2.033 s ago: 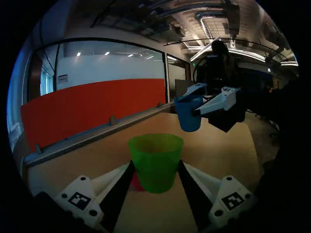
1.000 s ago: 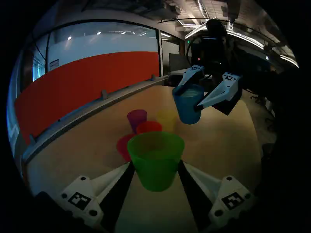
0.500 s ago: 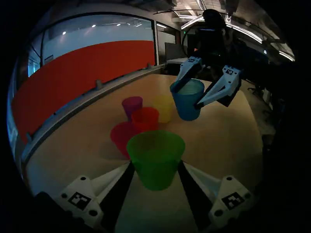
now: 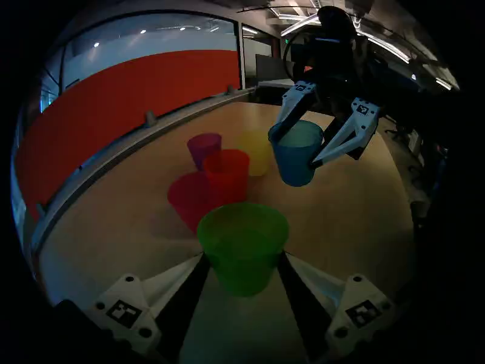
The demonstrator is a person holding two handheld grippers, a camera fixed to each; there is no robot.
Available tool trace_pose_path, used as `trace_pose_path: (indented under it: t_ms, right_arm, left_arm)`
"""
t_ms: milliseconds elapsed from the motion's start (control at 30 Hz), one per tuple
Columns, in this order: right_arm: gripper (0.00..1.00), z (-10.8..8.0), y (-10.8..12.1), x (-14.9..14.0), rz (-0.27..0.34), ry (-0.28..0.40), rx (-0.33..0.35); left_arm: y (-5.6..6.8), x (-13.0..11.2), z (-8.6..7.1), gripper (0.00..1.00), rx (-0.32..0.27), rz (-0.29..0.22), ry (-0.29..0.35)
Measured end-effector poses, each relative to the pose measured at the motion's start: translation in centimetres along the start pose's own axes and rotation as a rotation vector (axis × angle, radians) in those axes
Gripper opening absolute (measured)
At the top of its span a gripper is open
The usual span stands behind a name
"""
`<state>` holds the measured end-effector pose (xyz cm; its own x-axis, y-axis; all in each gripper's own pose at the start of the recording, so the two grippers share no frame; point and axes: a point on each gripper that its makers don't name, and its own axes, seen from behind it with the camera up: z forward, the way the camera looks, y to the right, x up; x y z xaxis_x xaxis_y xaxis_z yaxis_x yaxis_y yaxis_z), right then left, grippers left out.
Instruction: Pour water
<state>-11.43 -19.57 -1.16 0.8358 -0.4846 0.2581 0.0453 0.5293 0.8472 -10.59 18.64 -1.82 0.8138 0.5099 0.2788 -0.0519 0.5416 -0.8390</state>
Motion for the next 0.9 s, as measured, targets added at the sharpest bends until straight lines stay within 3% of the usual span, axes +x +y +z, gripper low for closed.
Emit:
trace_pose_path:
  t_ms: [900]
  right_arm:
    - [0.91,1.4,-0.2,-2.0,0.002,-0.033,0.003]
  left_arm:
    - [0.0,-1.6,1.7,0.78,-0.016,0.015,-0.042]
